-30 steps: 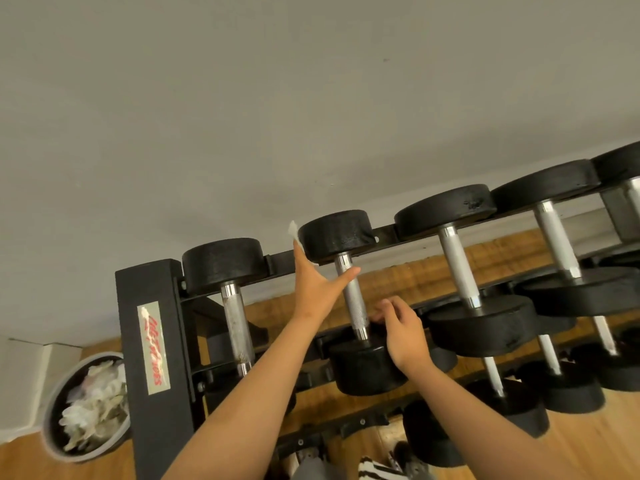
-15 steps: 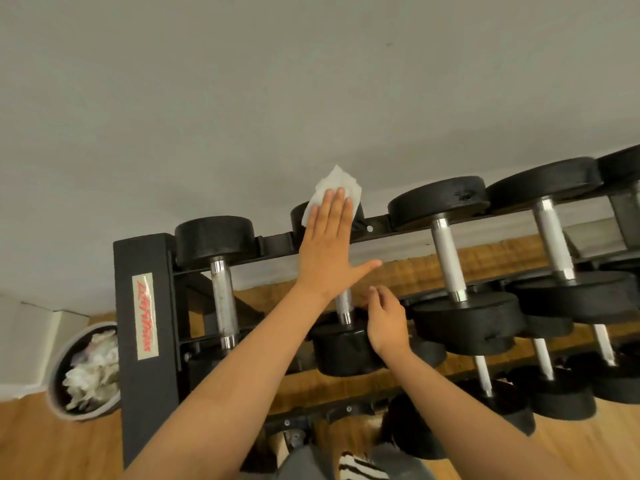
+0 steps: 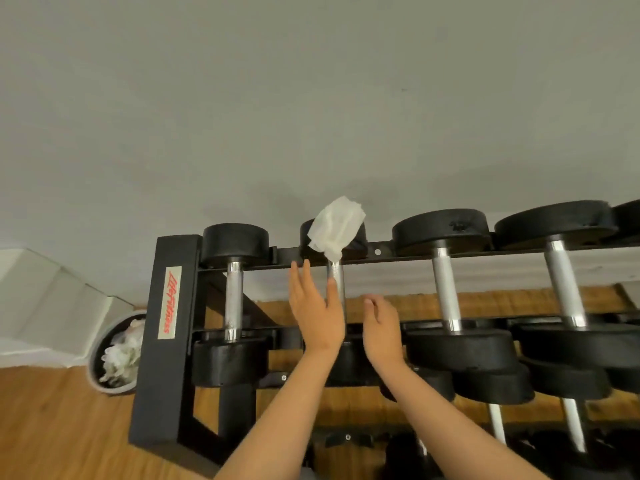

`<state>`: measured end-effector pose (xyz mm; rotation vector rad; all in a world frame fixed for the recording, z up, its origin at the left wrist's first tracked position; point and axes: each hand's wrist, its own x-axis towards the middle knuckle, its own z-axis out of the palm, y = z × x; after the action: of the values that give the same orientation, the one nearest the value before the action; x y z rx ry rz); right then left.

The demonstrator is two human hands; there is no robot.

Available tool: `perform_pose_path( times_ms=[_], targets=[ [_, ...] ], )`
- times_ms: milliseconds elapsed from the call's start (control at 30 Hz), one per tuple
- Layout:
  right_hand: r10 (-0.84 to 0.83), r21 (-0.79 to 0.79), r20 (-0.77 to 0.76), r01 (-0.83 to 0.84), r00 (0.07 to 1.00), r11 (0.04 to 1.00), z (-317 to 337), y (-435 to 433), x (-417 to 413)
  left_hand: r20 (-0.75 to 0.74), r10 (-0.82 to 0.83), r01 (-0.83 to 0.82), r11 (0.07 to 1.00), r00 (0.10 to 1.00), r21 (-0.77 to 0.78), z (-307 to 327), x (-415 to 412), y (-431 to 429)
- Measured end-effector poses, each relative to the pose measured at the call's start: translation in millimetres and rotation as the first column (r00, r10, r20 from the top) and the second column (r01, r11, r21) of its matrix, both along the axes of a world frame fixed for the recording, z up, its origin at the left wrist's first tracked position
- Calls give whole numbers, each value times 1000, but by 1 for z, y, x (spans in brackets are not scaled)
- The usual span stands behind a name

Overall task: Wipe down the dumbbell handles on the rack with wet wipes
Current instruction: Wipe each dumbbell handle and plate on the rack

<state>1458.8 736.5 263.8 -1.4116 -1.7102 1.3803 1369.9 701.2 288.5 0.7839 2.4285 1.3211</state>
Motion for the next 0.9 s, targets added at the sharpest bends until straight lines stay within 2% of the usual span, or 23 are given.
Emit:
perform_pose_path(
  times_ms=[100, 200, 300, 400, 500, 633, 767, 900],
  targets=[
    [-5, 199, 12, 2, 1000, 980, 23, 18, 4, -7, 70, -71, 996, 997, -46, -14, 12, -7],
    [42, 396, 37, -53, 998, 917, 51, 41, -12, -20, 82, -83, 996, 996, -46, -11, 11, -4],
    [75, 537, 181, -163, 981, 827, 71, 61, -45, -27, 118, -119, 991, 993, -60, -12, 10, -3],
    [125, 537, 371, -323, 920, 780, 72, 71, -77, -3, 135, -134, 989, 991, -61, -12, 10, -1],
    [190, 507, 479, -447, 857, 737, 55, 71, -87, 16, 147, -146, 988, 989, -55, -13, 8, -1],
    [266, 527, 426, -476, 865, 704, 31, 66, -68, 0, 170, -169, 983, 985, -70, -13, 8, -1],
    [326, 475, 369, -478, 870, 739, 34, 82, -77, -16, 198, -199, 976, 980, -83, -12, 8, -1],
    [315, 445, 317, -434, 895, 784, 23, 72, -58, -29, 212, -214, 974, 977, -79, -12, 9, 0]
  ],
)
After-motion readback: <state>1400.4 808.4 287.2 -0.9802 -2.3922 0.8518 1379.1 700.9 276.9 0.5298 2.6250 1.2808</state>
